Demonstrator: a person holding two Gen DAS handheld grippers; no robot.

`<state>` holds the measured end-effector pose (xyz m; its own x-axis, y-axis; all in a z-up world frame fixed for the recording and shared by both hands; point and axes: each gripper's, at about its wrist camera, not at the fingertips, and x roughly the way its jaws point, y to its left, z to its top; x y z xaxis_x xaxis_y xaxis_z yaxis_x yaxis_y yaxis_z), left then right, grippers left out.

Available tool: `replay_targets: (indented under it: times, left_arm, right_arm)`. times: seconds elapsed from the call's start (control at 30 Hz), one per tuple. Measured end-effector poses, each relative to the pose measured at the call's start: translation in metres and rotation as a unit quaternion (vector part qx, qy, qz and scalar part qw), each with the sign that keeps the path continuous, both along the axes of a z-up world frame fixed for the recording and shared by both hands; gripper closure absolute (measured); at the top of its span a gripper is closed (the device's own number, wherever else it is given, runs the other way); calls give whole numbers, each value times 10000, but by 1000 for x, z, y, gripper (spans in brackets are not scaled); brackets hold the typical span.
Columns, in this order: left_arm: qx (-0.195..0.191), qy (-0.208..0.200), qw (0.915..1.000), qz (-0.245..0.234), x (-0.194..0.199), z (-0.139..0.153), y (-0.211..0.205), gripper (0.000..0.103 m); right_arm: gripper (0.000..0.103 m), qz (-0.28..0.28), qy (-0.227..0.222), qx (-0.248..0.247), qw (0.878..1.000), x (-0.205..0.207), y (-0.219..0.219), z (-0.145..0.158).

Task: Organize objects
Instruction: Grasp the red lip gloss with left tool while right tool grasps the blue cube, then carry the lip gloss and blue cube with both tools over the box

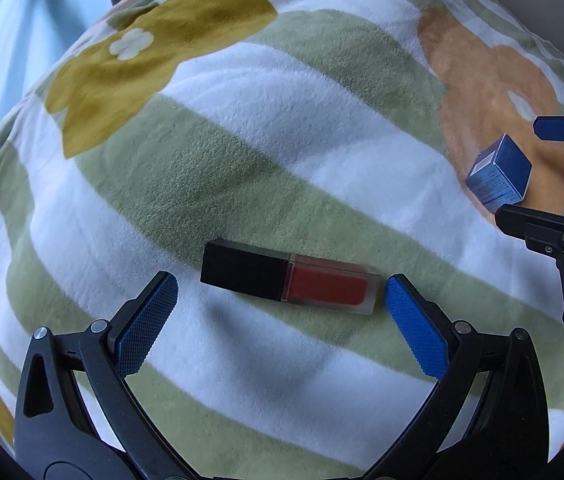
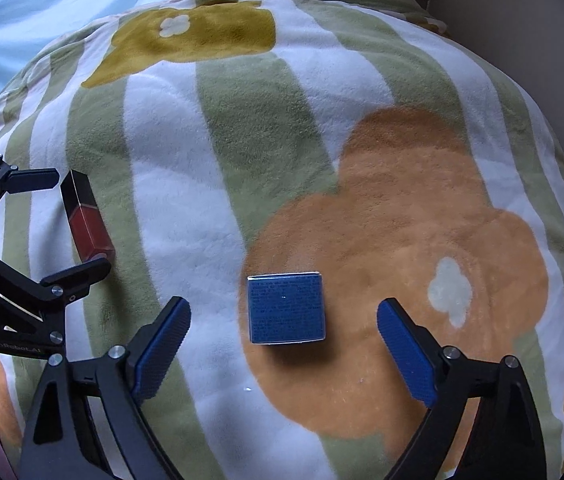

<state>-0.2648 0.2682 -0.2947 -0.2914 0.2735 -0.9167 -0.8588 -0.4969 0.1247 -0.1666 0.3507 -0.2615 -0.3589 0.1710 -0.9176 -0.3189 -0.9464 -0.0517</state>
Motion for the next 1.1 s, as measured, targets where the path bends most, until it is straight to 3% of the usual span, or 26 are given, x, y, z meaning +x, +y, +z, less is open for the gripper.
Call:
replay_targets:
  times: [0.17, 0.23, 0.33, 0.57, 0.77, 1.1]
  left_arm:
    - [9, -71, 9998, -174, -5, -8, 3, 5]
    - [9, -137, 9995, -272, -4, -10, 4, 18]
    - [3, -180, 9993, -326, -4, -11, 5, 20]
    - [58, -320, 9992, -212, -7, -9, 2, 20]
    - [127, -329, 9994, -67, -1, 6, -4, 20]
    - [545, -308, 9953, 744, 19, 82, -32, 20]
  right_arm:
    - [43, 32, -149, -59, 9999, -4, 1, -12]
    - [59, 21, -196, -107, 9997, -4, 2, -14]
    - [68, -23, -235, -44, 9997, -1, 5, -14]
    - [69, -1, -200, -99, 9998, 10, 10, -6]
    - [69, 9, -77, -107, 9999, 24, 12, 19]
    - [69, 335, 159, -103, 9993, 46, -5, 91]
